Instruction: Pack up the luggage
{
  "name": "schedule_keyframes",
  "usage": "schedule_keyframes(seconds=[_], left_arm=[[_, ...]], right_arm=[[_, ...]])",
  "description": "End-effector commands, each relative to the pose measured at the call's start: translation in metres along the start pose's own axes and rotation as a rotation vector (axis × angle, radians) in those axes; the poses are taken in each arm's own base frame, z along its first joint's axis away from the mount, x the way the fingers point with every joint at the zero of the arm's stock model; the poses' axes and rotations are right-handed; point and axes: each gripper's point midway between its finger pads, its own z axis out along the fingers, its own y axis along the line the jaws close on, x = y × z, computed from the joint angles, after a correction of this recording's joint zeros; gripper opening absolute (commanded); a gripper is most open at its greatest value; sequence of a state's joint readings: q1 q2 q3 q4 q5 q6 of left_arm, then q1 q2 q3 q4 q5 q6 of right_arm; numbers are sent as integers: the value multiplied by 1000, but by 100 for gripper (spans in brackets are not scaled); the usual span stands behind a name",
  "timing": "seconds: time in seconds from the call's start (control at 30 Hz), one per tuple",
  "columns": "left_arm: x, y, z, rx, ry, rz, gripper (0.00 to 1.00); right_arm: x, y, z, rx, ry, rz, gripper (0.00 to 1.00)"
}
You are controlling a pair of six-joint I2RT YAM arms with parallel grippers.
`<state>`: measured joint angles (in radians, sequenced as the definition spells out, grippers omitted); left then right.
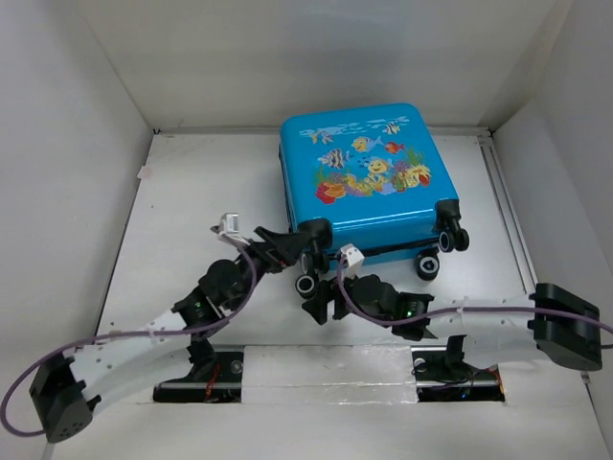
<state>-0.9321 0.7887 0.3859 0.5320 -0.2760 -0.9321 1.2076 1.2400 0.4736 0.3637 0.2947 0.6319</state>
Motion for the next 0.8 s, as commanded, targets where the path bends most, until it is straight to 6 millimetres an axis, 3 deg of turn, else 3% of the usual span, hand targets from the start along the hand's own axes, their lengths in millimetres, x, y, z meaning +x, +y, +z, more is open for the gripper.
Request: schedule_keyframes(seconds=[0.0,0.07,0.17,0.23,0.27,0.33,0.37,0.4,0.43,0.47,0.53,0.57,0.63,0.7,0.73,0.77], left_arm=[[-34,41,-19,-152,-159,65,91],[-41,57,-31,-169,-194,53,91],[-47,61,-43,-167,-216,66,91],[-46,74,-48,-218,-216,84,77],[-42,85,-50,-244,-213,94,67],[-27,90,-51,-210,-160,112,60],[-17,94,-50,-196,-128,114,53],[1,111,-52,-200,-80,123,49],[14,110,-53,-161,-31,118,48],[17,110,-53,-142,-25,113,48],[34,120,-54,-146,19,114,48],[33,114,-53,-120,14,119,48],[40,116,-52,-126,34,154,49],[37,109,-48,-124,25,186,50],[34,103,-44,-115,19,194,50],[39,110,-42,-138,37,214,50]], right_arm=[[5,20,-20,-55,95,-44,84],[9,20,-33,-45,124,-53,86],[-2,26,-50,-43,125,-42,90],[-18,36,-59,-58,103,-38,94],[-26,41,-65,-67,88,-37,96],[-36,35,-67,-4,72,-36,97],[-56,44,-70,-6,31,-24,100],[-60,40,-70,33,34,-46,100],[-71,36,-69,78,8,-60,100],[-93,48,-71,79,-31,-48,100],[-97,42,-62,158,-19,-102,100],[-115,48,-60,185,-57,-97,100],[-109,37,-41,266,-10,-154,100],[-123,37,-29,301,-20,-155,100],[-114,34,-18,324,12,-174,100],[-114,34,-14,336,10,-178,100]])
